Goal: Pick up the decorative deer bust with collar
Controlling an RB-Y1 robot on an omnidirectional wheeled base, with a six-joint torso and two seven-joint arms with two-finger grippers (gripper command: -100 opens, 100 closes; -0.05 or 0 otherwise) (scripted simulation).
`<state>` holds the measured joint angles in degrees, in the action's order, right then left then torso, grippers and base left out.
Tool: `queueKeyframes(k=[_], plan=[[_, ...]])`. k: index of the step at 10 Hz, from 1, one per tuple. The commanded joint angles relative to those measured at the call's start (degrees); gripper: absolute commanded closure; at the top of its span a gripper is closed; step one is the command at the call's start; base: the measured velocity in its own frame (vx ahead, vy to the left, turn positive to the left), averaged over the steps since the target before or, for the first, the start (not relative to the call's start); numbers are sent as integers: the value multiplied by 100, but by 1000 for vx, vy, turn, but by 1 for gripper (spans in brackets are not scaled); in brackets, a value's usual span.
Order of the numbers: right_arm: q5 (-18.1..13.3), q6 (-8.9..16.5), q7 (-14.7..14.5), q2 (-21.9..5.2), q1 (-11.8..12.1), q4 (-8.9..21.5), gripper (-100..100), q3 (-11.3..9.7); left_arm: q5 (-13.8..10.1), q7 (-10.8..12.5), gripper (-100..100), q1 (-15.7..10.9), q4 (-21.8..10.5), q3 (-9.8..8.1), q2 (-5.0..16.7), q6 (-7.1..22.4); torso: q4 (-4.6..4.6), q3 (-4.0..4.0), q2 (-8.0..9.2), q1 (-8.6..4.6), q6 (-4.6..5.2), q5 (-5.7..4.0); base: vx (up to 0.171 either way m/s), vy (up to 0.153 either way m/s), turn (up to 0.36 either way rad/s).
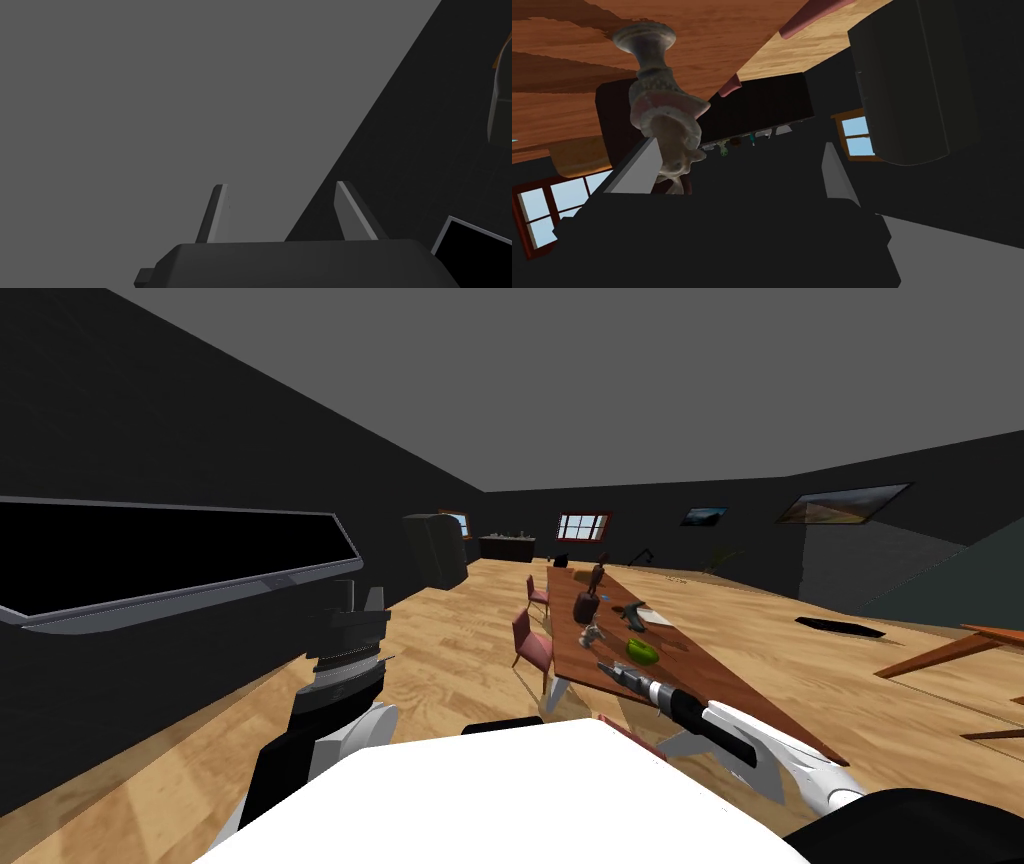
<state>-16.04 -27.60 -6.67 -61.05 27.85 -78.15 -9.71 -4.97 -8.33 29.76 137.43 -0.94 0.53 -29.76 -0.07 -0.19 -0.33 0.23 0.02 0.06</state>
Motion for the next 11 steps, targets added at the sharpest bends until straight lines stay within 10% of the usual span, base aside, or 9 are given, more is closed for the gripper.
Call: queueKeyframes(k=[1,11], plan=[[-29,-79,-48,1,-30,198,-100,-21,0,0,0,0,0,0,0,0,0,0,0,0,0,0,27,19,-12],[-676,-57,-291,-913,-145,1495,-100,-620,0,0,0,0,0,0,0,0,2,4,7,-7,-1,-2,70,46,59]])
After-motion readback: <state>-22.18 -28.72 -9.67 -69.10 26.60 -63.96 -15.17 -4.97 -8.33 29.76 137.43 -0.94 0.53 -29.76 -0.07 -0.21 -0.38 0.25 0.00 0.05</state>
